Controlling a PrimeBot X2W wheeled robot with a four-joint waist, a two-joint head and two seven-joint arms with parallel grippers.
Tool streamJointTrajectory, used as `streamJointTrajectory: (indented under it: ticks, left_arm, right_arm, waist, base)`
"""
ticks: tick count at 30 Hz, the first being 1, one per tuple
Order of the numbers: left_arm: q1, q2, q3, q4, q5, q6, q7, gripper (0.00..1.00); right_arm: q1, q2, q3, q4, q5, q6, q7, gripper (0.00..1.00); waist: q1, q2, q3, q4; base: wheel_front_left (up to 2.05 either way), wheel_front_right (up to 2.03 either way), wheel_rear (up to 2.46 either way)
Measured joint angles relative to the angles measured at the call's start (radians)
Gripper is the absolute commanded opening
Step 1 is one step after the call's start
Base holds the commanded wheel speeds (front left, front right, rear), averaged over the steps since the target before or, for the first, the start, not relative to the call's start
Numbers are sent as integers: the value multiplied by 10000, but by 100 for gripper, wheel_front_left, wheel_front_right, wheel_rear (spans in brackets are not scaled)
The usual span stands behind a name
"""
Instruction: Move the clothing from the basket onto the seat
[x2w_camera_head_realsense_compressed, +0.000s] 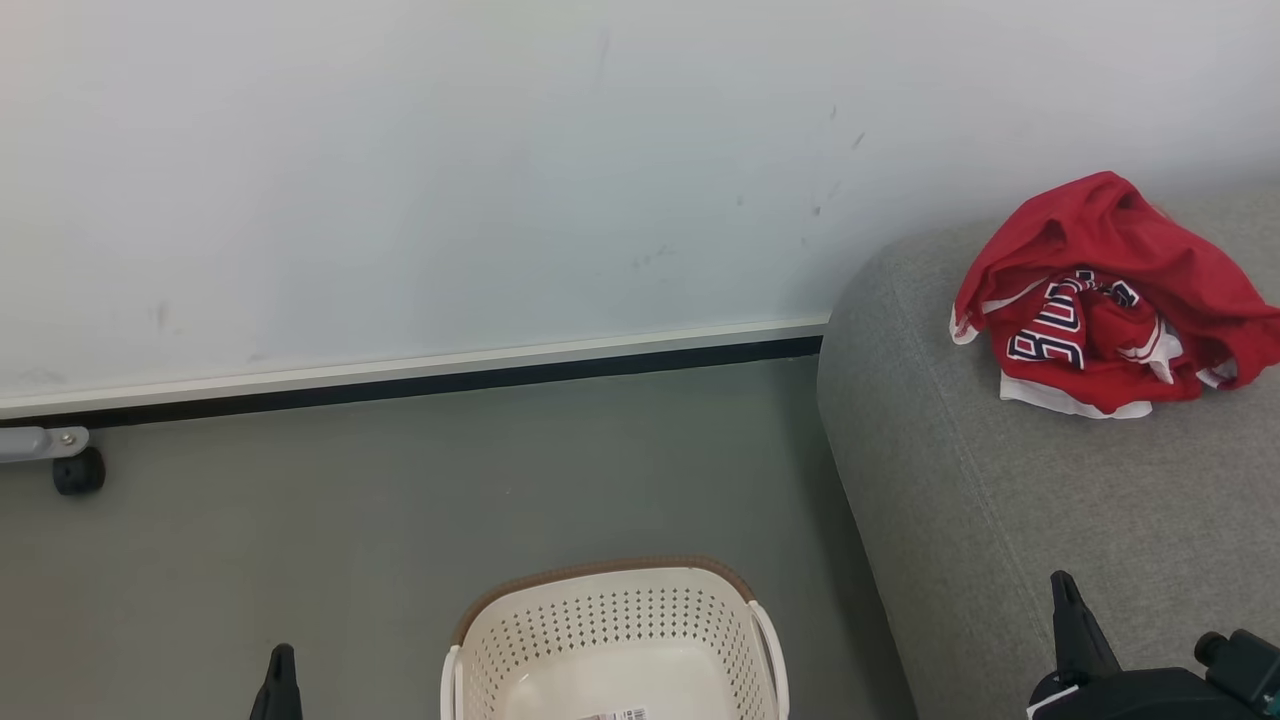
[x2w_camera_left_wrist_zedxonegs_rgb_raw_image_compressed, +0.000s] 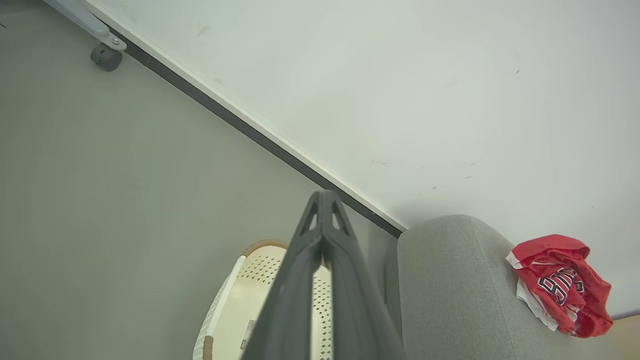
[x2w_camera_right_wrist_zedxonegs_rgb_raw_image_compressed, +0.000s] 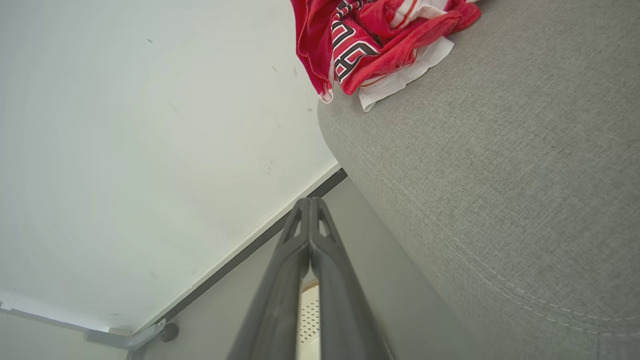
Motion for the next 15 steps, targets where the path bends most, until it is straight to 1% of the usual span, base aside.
streamJointTrajectory:
  ticks: [15]
  left_arm:
    - [-483,-113,261,336,-1845,-399,539,0]
  right_arm:
    - [-199,257,-652,165,1893,378,525,0]
  waist:
    - [0,0,21,139]
  base:
    - [0,0,0]
